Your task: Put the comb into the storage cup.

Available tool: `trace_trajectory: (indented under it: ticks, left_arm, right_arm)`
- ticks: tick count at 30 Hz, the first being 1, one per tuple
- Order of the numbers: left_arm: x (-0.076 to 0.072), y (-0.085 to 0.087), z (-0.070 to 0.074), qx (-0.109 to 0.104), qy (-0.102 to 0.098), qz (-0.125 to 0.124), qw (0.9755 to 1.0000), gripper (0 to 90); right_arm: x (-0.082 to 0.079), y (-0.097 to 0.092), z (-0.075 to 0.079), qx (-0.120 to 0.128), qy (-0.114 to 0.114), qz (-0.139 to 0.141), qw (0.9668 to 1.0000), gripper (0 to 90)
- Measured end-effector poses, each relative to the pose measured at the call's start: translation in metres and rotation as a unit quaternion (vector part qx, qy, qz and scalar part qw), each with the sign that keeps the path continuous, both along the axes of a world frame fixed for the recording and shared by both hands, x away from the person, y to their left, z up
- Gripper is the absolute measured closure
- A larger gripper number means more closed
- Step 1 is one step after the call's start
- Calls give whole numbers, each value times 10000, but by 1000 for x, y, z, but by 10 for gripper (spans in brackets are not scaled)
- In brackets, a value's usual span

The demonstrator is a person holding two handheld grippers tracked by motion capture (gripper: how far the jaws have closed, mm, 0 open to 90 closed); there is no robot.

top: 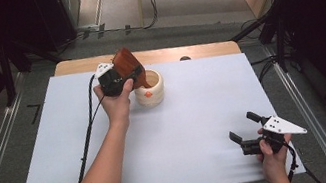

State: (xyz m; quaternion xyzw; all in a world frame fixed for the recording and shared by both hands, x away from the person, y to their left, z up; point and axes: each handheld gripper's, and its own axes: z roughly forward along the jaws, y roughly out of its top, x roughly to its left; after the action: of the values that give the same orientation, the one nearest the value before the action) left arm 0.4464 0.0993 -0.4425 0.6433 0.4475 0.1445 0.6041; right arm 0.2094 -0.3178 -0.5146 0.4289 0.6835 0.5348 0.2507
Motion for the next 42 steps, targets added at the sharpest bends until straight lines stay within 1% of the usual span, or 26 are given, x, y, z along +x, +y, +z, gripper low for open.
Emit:
trace_trajectory:
  ticks: [3,6,8,10,13,15,17,19,21,23,25,27,28,32,36,42]
  left_arm:
    - [1,2,0,-1,40,-5,10000,443]
    - [2,3,1,-17,74,89,9999,398]
    - [2,4,0,-67,107,82,9999,358]
    - [2,3,0,-63,130,71,9999,346]
    - [2,3,0,-61,161,48,9998,297]
    - [2,2,0,-25,209,56,9998,240]
    - [1,2,-1,37,231,74,9997,153]
    - [1,2,0,177,235,141,9995,97]
    - [0,2,0,230,242,149,9993,3]
    - [-1,2,1,289,214,164,9992,0]
    - [-2,2,1,297,185,128,9993,0]
    - [-4,2,3,361,140,179,9991,0]
    - [-4,2,3,350,139,152,9992,0]
    - [-6,4,4,433,115,151,9989,0]
    - [-7,8,5,406,109,186,9989,0]
    - [-11,11,8,460,43,184,9988,0]
  right_arm:
    - [0,0,0,1,4,-7,10000,0]
    - [0,0,0,-4,5,-10,10000,0]
    - [0,0,0,-5,5,-10,10000,0]
    - [0,0,0,-12,5,-14,10000,0]
    - [0,1,0,-8,13,-16,10000,0]
    - [0,1,0,-6,14,-16,10000,0]
    - [0,0,0,-4,6,-11,10000,0]
    - [0,1,0,-5,13,-10,10000,0]
    - [0,1,0,-15,10,-8,10000,0]
    - [0,1,0,-13,8,-5,10000,0]
    - [0,1,0,-6,7,-10,10000,0]
    - [0,1,0,-8,7,-9,10000,0]
    - [0,1,0,-14,6,-8,10000,0]
    - [0,1,0,-12,5,-11,10000,0]
    - [1,1,0,-20,-9,-5,10000,0]
    - [1,1,0,-21,-9,5,10000,0]
